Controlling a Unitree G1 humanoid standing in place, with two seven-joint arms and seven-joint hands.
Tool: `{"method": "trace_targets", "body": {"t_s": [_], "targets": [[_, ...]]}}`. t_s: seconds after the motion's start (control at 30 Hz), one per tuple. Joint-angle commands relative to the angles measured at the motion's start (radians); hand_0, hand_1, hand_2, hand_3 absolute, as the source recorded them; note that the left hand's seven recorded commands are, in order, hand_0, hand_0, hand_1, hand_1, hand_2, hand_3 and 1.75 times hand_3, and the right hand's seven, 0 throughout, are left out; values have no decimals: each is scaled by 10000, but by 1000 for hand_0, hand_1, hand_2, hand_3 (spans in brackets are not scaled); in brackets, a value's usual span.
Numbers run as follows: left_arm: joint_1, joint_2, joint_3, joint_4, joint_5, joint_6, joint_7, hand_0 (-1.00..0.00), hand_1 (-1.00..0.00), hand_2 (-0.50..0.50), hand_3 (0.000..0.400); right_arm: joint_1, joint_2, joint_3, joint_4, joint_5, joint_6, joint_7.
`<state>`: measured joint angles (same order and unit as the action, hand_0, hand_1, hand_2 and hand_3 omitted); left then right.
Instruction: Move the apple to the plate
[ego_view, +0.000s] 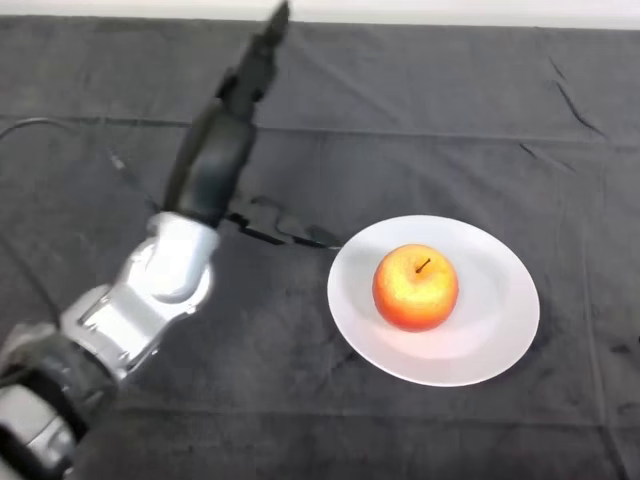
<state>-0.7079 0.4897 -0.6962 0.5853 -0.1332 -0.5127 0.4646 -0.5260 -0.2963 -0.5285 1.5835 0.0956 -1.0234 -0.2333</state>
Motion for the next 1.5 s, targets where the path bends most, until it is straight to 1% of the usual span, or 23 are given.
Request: {"method": "trace_targets", "body": {"t_s": [0.03,0.23,0.37,0.57,0.67,0.77,0.97,1.1,1.23,1.3,1.4,1.5], "targets": [[677,646,466,-327,179,-49,203,0,0,0,0,1131,769,-206,1118,96,905,-22],[1484,1513,1509,-1175,241,84,438,0,0,0,0,1139,772,-205,1097,94,919,-24],[2046,1967,2194,-1780,308,281,681,0,0,0,0,1143,774,-203,1083,94,928,-25],[3113,2645,3369,-2987,320,639,1127,0,0,0,0,1150,777,-198,1063,97,941,-26],[3696,2817,3970,-3371,419,613,1439,0,0,0,0,1153,778,-194,1053,99,948,-26],[4180,2891,4526,-3512,497,485,1690,0,0,0,0,1156,780,-190,1045,102,953,-26],[5114,3100,5746,-4098,367,541,2032,0,0,0,0,1160,782,-182,1033,109,962,-27],[5671,3130,6562,-4469,274,574,2255,0,0,0,0,1162,783,-176,1027,114,966,-27],[6312,2966,7303,-4920,296,544,2579,0,0,0,0,1163,784,-171,1022,119,970,-27],[6590,2744,7577,-5137,414,512,2801,0,0,0,0,1164,784,-168,1019,122,971,-27],[6812,2285,7804,-5321,690,450,3128,0,0,0,0,1165,784,-164,1017,126,973,-27],[6703,1826,7853,-5375,977,531,3370,0,0,0,0,1166,785,-160,1014,130,975,-26]]}}
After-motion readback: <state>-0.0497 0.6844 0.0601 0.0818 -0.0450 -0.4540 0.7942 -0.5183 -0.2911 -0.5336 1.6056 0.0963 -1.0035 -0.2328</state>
